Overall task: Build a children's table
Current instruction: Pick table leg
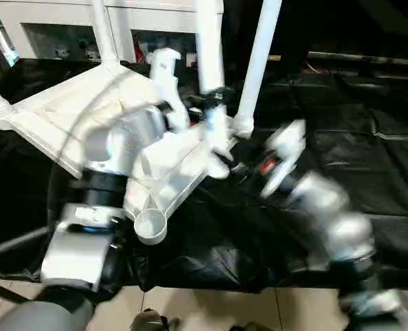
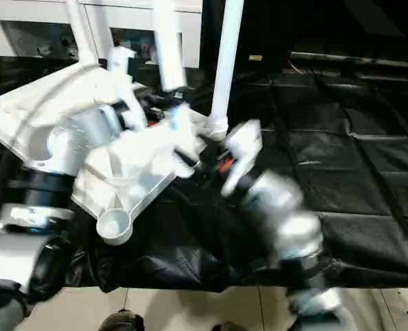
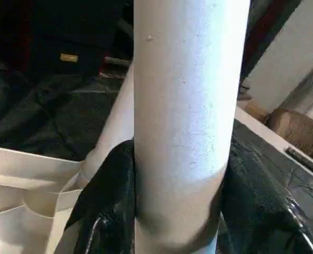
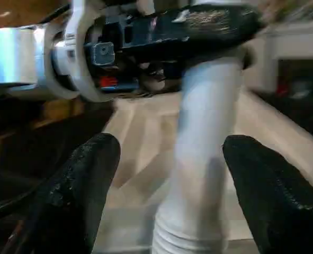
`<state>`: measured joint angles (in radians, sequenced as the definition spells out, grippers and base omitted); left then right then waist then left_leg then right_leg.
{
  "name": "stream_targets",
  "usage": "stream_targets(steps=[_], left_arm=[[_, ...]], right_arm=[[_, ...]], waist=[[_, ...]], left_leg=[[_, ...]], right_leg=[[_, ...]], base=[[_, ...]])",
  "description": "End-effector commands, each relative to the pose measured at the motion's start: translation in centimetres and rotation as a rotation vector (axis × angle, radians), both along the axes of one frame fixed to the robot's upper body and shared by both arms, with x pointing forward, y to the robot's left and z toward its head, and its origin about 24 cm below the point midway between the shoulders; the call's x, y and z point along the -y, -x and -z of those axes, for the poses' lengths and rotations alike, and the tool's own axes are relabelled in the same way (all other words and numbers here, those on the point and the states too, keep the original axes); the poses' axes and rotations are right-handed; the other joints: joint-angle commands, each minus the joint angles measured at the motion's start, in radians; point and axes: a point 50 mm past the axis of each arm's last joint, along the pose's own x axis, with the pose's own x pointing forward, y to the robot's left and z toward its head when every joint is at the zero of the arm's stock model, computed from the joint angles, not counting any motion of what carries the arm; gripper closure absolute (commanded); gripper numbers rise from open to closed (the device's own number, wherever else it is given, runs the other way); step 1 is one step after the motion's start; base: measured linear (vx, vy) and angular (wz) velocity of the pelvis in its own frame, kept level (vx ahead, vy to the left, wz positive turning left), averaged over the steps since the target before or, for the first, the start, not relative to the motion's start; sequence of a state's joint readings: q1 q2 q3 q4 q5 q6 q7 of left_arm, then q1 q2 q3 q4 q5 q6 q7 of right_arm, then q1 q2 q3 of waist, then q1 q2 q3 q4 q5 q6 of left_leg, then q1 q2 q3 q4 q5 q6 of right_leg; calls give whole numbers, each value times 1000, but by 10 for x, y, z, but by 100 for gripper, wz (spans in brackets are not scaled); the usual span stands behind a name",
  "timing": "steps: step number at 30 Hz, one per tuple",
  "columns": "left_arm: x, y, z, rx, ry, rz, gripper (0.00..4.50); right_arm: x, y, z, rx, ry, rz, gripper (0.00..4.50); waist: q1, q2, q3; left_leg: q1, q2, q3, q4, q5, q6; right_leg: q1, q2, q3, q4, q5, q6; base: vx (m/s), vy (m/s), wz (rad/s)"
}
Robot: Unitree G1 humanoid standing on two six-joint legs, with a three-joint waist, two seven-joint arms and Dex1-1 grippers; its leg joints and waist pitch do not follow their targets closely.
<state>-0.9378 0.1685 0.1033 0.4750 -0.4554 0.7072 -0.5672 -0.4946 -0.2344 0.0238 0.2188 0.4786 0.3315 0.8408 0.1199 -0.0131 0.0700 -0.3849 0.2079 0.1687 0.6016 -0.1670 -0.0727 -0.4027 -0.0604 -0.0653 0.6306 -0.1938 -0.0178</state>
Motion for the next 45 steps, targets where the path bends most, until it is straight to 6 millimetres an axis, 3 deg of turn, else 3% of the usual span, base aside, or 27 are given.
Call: stream_targets(steps=[1,2,4,5,6,7,8,10,21,28,29,32,36,40,45], left_arm=[[4,-1,-11,22,-18,38,260],[4,-1,-12,25,-18,50,260],[6,-1,-16,26,-16,75,260],[6,-1,-16,26,-15,77,260],[7,-1,-16,24,-12,84,260],[7,-1,-17,21,-12,87,260],[7,-1,-17,19,-12,88,260],[9,1,-17,15,-5,115,260],[20,12,-17,-1,27,233,260],[26,10,-17,21,1,122,260],[27,11,-17,21,2,118,260],[32,11,-16,51,-40,34,260],[32,11,-15,57,-54,-16,260],[30,11,-17,65,-61,-51,260],[28,14,-17,78,-71,-51,261]], right_arm=[[13,-8,-4,-50,16,15,97],[17,-11,-5,-107,27,14,97],[26,-17,-8,-247,46,-7,97],[26,-17,-8,-256,46,-8,97],[28,-19,-9,-281,37,-11,97],[29,-21,-11,-300,22,-10,97],[30,-22,-12,-310,14,-11,97],[30,-24,-14,-317,37,-30,97],[16,-15,-10,-359,92,-170,97],[-3,-20,6,-272,232,-28,97],[-4,-20,7,-270,235,-17,125],[-16,-25,14,-245,221,101,138],[-24,-22,12,-226,183,97,177],[-29,-21,12,-216,155,107,221],[-30,-20,10,-189,140,79,242]], waist=[[5,-1,-83],[9,-1,-83],[10,-17,-82],[14,-10,-85],[14,-21,-84],[18,-24,-85],[22,-20,-86],[24,-30,-87],[31,-30,-85],[28,-31,-87],[28,-31,-87],[24,-32,-86],[23,-30,-85],[23,-31,-85],[22,-30,-84]], left_leg=[[16,16,-3,-62,-112,37],[17,16,0,-61,-116,29],[17,15,0,-63,-96,30],[18,13,-1,-61,-84,29],[17,15,2,-60,-82,29],[16,15,3,-59,-75,30],[16,17,2,-58,-63,31],[15,17,3,-57,-47,33],[15,18,3,-58,-59,21],[13,21,1,-57,-38,7],[14,20,2,-57,-41,3],[15,19,2,-60,-52,-2],[15,20,1,-62,-69,-3],[15,19,1,-61,-62,2],[16,20,1,-63,-77,-2]], right_leg=[[65,-74,45,-64,-19,-244],[64,-77,46,-67,-36,-241],[68,-73,45,-66,-40,-235],[68,-75,45,-64,-43,-235],[67,-76,46,-66,-42,-231],[67,-79,46,-65,-40,-228],[66,-80,46,-60,-26,-230],[65,-79,44,-57,3,-232],[65,-81,44,-59,-30,-225],[63,-84,45,-54,-9,-215],[63,-84,45,-54,-14,-219],[62,-82,44,-58,-35,-214],[63,-80,47,-60,-47,-187],[62,-78,46,-58,-26,-189],[62,-80,46,-61,-45,-187]], base=[[0,0,0],[0,0,0],[0,0,0],[0,0,0],[0,0,0],[0,0,0],[0,0,0],[0,0,0],[0,0,0],[0,0,0],[0,0,0],[0,0,0],[0,0,0],[0,0,0],[0,0,0]])
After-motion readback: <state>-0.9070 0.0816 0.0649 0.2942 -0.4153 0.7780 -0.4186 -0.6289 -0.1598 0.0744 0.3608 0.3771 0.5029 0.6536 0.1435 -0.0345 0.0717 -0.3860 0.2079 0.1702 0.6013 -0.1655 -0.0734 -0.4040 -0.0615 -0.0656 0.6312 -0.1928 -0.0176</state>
